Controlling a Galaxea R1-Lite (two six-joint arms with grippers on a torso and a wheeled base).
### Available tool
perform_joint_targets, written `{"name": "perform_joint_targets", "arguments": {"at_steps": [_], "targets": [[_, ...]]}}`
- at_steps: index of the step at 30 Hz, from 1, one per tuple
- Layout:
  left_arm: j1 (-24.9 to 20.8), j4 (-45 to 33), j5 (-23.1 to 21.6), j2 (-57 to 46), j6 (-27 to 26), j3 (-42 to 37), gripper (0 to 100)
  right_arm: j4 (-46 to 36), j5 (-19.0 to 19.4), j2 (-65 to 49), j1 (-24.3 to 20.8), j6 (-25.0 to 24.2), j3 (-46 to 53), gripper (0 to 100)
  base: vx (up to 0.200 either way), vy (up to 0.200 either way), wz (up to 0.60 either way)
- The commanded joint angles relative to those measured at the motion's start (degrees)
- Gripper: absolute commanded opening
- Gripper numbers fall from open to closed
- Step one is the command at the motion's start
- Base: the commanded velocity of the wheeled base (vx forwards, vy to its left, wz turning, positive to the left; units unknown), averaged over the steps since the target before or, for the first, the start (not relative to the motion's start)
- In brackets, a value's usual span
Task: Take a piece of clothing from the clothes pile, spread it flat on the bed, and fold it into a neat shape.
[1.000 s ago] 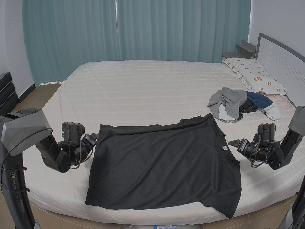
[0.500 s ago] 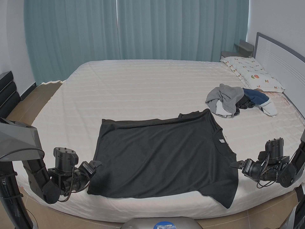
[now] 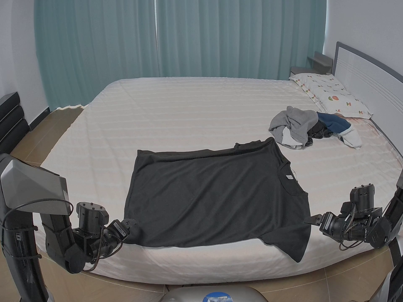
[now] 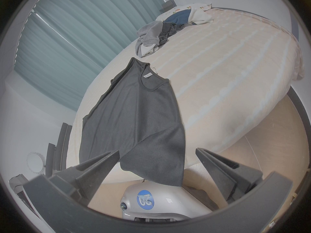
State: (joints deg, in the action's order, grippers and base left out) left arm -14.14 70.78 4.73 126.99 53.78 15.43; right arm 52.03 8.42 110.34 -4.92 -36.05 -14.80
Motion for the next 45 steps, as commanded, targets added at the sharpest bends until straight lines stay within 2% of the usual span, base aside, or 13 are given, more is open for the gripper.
{"name": "perform_joint_targets", "arguments": {"at_steps": [1,6,15,16,18,23,26,30,33,34,36,37,45], "targets": [[-1.06,1.20,1.51,4.41,-0.08,0.39,100,0.00,0.01,1.81,0.18,0.10,-0.41,100,0.000,0.000,0.00],[-3.44,1.20,5.82,7.57,-0.17,3.11,100,0.00,-0.25,1.55,0.35,0.01,-0.49,100,0.000,0.000,0.00],[-3.79,1.20,6.61,7.75,-0.08,4.25,100,0.00,-0.07,1.90,0.97,0.19,-0.58,100,0.000,0.000,0.00],[-3.61,1.20,6.61,7.66,-0.08,4.25,0,0.00,-0.16,1.81,0.88,0.28,-0.49,100,0.000,0.000,0.00],[-3.61,1.20,6.78,7.48,0.00,3.73,0,0.00,-0.16,1.81,0.88,0.45,-0.41,100,0.000,0.000,0.00],[-3.26,1.29,10.56,7.40,0.09,3.02,0,0.00,-0.16,2.51,1.32,1.07,-0.14,100,0.000,0.000,0.00],[-3.17,1.29,10.83,7.22,0.44,1.62,0,-0.09,-0.07,2.60,1.50,1.07,-0.58,100,0.000,0.000,0.00],[-3.52,1.38,10.65,6.69,0.62,0.47,0,-3.16,0.45,4.62,3.96,3.79,-5.68,100,0.000,0.000,0.00],[-3.88,1.29,10.56,7.13,0.71,0.39,0,-5.97,2.56,6.12,6.16,6.25,-7.26,100,0.000,0.000,0.00],[-3.88,1.38,10.48,7.31,0.71,0.39,0,-6.68,5.64,7.35,7.83,9.07,-7.88,100,0.000,0.000,0.00],[-3.88,1.29,10.48,7.22,0.80,0.39,0,-6.68,7.84,7.70,9.32,10.38,-8.23,100,0.000,0.000,0.00],[-3.79,1.38,10.39,7.13,1.06,0.39,0,-7.47,10.30,7.96,10.90,11.53,-9.19,100,0.000,0.000,0.00],[-3.52,3.84,10.30,6.60,2.20,0.21,0,-8.52,13.11,12.53,12.66,16.18,-13.15,100,0.000,0.000,0.00]]}}
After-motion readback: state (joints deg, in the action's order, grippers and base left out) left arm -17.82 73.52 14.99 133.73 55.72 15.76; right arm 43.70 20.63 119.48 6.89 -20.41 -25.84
